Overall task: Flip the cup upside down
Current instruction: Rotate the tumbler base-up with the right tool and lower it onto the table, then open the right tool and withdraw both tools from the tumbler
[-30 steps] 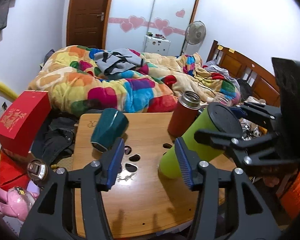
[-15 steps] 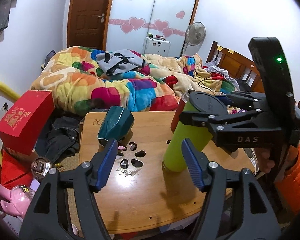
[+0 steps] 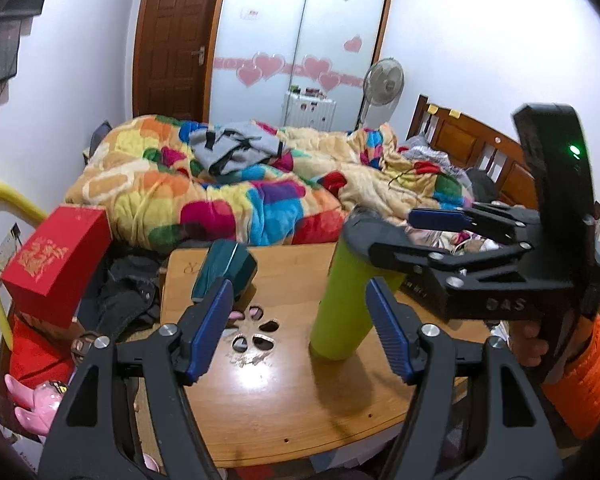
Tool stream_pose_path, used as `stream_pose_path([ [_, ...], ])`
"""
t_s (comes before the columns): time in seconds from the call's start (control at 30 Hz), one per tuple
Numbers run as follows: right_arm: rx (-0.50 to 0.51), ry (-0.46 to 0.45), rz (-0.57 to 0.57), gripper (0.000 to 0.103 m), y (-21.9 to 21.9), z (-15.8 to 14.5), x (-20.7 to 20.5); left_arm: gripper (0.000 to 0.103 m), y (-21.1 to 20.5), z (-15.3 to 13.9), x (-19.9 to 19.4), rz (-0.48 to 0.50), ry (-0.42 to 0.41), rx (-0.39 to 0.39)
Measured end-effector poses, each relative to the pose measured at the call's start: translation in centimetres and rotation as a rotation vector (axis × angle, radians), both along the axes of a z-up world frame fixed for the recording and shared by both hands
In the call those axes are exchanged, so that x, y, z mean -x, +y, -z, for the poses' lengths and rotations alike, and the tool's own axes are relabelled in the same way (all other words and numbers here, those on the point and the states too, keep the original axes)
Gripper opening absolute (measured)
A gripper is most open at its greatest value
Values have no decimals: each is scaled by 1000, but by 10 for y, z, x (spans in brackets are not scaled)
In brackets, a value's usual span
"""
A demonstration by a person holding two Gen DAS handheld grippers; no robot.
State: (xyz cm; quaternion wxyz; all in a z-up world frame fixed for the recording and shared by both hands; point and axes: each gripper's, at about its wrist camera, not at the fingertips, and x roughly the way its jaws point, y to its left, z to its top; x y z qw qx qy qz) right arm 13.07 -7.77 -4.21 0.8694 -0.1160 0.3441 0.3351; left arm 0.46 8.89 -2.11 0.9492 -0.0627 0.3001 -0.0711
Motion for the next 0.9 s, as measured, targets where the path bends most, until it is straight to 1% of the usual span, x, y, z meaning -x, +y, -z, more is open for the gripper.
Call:
stream_pose_path([
  [0.1,-38,-72,40,77,-20,-20,18,81,-10,-17,11,-5,-53,-16],
  [0.23,-85,-141,107,79,-50,-44,41,95,-24,-38,25,-4,-109,-24],
  [0.3,-110,-160,143,89,-63,-52,50,98,-34,-46,32,-11,-138,-38],
  [0.43,-139,-200,222,97,-90,-62,69,102,-47,-56,41,-34,-170,-56],
  [0.47,-143,-211,246,103,-96,-63,74,102,-50,-57,43,-39,-172,-58],
  [0.67,-173,-208,306,103,-121,-61,89,102,-64,-54,48,-67,-167,-69],
  [0.9,-197,-182,332,103,-136,-52,93,102,-78,-48,51,-62,-160,-71],
])
